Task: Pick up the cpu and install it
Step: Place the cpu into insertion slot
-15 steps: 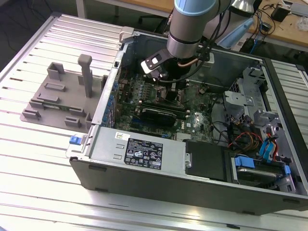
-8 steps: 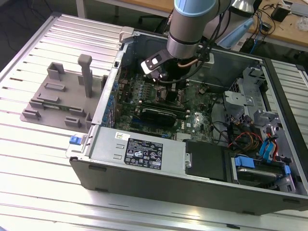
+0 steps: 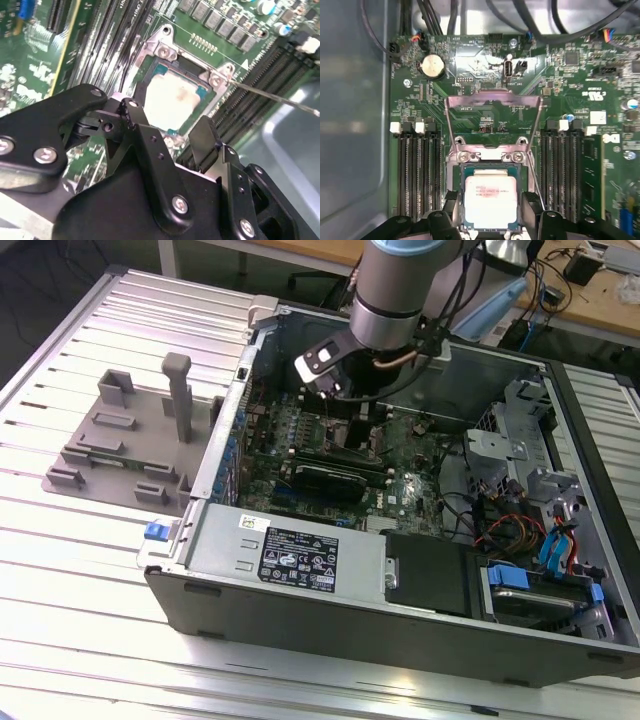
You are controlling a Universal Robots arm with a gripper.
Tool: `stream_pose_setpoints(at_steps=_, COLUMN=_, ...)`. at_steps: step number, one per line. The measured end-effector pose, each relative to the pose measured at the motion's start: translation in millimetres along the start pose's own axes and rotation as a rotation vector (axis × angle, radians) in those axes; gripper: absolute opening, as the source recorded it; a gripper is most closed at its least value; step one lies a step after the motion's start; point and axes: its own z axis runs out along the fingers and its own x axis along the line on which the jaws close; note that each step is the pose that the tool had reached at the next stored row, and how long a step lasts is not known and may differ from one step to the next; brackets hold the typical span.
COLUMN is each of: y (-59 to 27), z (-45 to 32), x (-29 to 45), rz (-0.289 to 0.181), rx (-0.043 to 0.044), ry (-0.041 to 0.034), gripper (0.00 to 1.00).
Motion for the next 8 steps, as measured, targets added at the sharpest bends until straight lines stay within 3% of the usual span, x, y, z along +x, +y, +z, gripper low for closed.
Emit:
stream_pose_setpoints(at_steps=6, y=1.2, z=-22.8, x=0.6, rz=0.0, rx=0.0, ry=-0.0001, gripper=0.62)
stream_pose_setpoints(at_steps=8, y=1.3, z=-25.5, x=0.7, rz=0.0, rx=0.0, ry=-0.0006, gripper=0.62)
